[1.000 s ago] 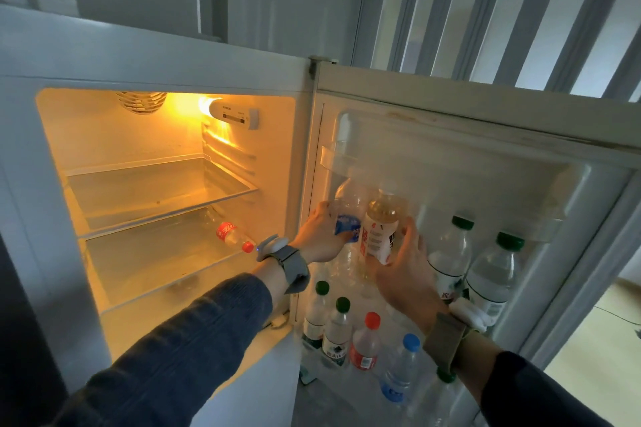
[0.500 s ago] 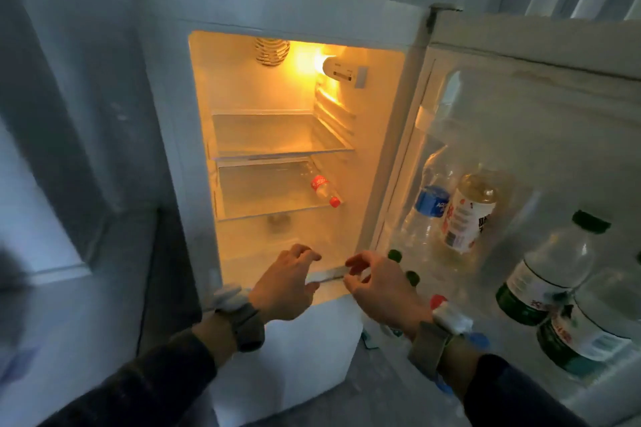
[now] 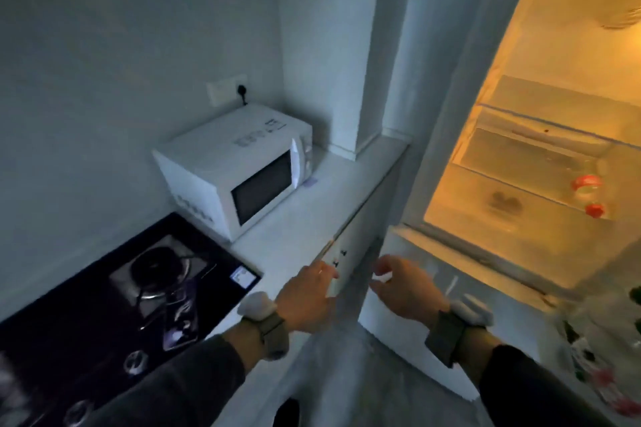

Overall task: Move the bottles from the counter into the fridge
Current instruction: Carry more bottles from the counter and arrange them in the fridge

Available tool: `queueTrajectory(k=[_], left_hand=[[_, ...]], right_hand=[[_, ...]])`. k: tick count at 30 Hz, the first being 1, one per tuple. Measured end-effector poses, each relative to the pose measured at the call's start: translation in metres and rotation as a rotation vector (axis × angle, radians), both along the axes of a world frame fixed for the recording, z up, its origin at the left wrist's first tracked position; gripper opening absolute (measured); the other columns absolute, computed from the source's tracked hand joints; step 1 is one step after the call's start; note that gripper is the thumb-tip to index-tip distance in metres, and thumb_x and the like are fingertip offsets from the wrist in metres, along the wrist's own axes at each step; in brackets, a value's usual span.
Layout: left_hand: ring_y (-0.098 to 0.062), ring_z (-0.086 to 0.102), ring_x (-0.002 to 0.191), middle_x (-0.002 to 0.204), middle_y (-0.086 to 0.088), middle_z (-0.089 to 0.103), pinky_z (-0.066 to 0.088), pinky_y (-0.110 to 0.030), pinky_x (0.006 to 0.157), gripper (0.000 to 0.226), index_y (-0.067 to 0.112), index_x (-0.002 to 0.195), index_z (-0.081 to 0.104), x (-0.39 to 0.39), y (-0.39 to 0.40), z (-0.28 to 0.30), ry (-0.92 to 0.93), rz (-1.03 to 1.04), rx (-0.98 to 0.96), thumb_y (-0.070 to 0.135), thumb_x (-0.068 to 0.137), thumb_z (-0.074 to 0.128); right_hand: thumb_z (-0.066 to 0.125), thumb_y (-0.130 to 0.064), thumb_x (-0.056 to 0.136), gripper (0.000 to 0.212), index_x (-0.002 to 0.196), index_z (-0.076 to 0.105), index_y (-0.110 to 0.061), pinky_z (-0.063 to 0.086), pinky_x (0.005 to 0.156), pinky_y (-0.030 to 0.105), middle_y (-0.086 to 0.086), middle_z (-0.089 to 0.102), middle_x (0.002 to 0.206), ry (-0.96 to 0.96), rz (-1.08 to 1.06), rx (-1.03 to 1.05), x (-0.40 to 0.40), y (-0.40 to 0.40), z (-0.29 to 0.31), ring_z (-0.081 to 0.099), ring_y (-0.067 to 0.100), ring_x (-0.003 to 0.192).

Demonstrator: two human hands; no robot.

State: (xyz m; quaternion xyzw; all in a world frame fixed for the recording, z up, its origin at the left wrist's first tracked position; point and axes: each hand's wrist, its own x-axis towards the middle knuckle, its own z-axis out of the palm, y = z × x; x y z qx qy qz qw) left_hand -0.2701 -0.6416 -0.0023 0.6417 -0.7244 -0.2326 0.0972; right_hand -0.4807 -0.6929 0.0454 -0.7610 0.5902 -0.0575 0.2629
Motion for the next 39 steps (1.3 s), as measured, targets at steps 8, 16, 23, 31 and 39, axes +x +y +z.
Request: queueTrajectory(k=[8,16,23,31,39], left_hand=[[-0.022,0.050,0.129,0.148,0.005,0.039,0.042,-0.036,0.104,0.047,0.024,0.145,0.045,0.106,0.181,-0.007,-0.023,0.452,-0.004,0.036,0.101,0.053],[-0.020,0.055,0.125,0.147,0.009,0.041,0.048,-0.034,0.100,0.046,0.029,0.143,0.048,0.159,0.361,-0.001,0.015,0.838,0.067,0.037,0.099,0.055],[-0.012,0.058,0.120,0.144,0.016,0.044,0.051,-0.030,0.098,0.042,0.034,0.139,0.052,0.211,0.540,0.001,0.041,1.126,0.013,0.039,0.098,0.059],[-0.005,0.060,0.088,0.124,0.016,0.052,0.051,-0.023,0.081,0.032,0.034,0.123,0.061,0.260,0.716,0.030,-0.112,1.420,-0.178,0.029,0.092,0.065],[-0.030,0.065,0.105,0.137,-0.004,0.048,0.052,-0.038,0.089,0.051,0.021,0.136,0.054,0.328,0.832,0.042,-0.124,1.739,-0.110,0.026,0.087,0.066]], right_hand=[[0.072,-0.032,0.089,0.019,0.108,0.068,-0.032,0.054,0.091,0.028,-0.015,0.071,0.106,-0.122,0.419,0.077,0.150,0.082,-0.005,0.067,0.007,0.093],[0.070,-0.034,0.089,0.024,0.112,0.071,-0.031,0.051,0.090,0.022,-0.016,0.072,0.107,-0.102,0.755,0.123,0.275,0.205,-0.002,0.067,0.005,0.103],[0.066,-0.039,0.092,0.025,0.116,0.066,-0.034,0.054,0.085,0.026,-0.019,0.068,0.110,-0.114,0.985,0.157,0.376,0.364,-0.001,0.065,0.004,0.098],[0.068,-0.033,0.090,0.028,0.117,0.068,-0.026,0.049,0.087,0.024,-0.012,0.071,0.110,-0.151,1.191,0.119,0.454,0.525,0.003,0.067,0.011,0.100],[0.066,-0.034,0.089,0.050,0.137,0.057,-0.023,0.043,0.100,0.029,0.000,0.060,0.140,-0.099,1.397,0.096,0.511,0.643,0.005,0.056,0.022,0.129]])
